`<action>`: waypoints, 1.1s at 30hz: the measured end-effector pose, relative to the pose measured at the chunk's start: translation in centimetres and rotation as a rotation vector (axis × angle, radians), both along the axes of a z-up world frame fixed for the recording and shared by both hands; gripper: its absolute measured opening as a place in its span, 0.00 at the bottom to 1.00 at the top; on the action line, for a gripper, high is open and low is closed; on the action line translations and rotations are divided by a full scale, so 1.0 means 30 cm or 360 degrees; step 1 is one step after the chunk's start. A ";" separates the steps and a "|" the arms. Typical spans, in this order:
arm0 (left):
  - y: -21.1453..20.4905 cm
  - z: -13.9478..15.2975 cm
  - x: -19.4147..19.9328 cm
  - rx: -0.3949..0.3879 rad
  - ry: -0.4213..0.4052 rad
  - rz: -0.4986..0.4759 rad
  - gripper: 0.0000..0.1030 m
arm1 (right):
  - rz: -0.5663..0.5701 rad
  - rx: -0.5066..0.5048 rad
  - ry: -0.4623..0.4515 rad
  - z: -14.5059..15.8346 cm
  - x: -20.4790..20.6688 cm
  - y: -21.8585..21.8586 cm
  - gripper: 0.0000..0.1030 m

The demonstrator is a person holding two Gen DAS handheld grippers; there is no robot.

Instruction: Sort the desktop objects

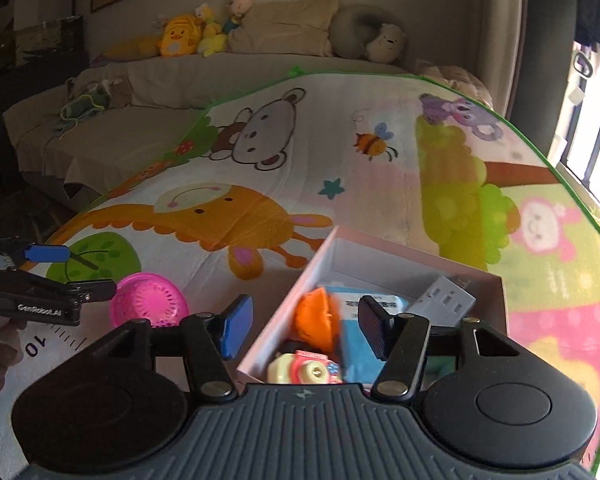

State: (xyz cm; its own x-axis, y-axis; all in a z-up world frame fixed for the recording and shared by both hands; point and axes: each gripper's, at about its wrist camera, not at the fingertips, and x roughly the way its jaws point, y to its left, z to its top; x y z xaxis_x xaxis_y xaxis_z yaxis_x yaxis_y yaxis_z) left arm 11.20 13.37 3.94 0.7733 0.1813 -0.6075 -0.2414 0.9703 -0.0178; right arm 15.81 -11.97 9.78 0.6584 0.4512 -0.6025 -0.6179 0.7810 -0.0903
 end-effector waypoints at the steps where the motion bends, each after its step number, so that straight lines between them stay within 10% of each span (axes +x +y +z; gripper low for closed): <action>1: 0.024 -0.011 -0.007 -0.0018 0.0014 0.0029 0.98 | 0.0063 -0.0033 0.0001 -0.016 -0.021 0.053 0.68; 12: 0.125 -0.029 -0.102 -0.0167 0.0011 0.0090 0.99 | 0.0121 0.0018 0.0369 -0.228 0.048 0.342 0.74; 23: 0.061 -0.015 -0.102 -0.0198 0.0003 -0.0010 0.99 | 0.0154 0.0078 0.0342 -0.106 -0.167 0.113 0.60; 33: -0.162 0.013 -0.088 -0.0063 -0.0106 -0.0429 1.00 | -0.0268 -0.0123 0.0137 -0.157 -0.254 -0.211 0.70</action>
State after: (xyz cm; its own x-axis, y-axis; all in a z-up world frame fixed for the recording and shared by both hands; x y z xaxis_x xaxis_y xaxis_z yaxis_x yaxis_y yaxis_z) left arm 8.55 8.50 4.33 0.8289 -0.0593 -0.5562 0.0283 0.9975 -0.0643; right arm 8.19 -18.29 5.07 0.6654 0.2891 -0.6882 -0.4871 0.8668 -0.1067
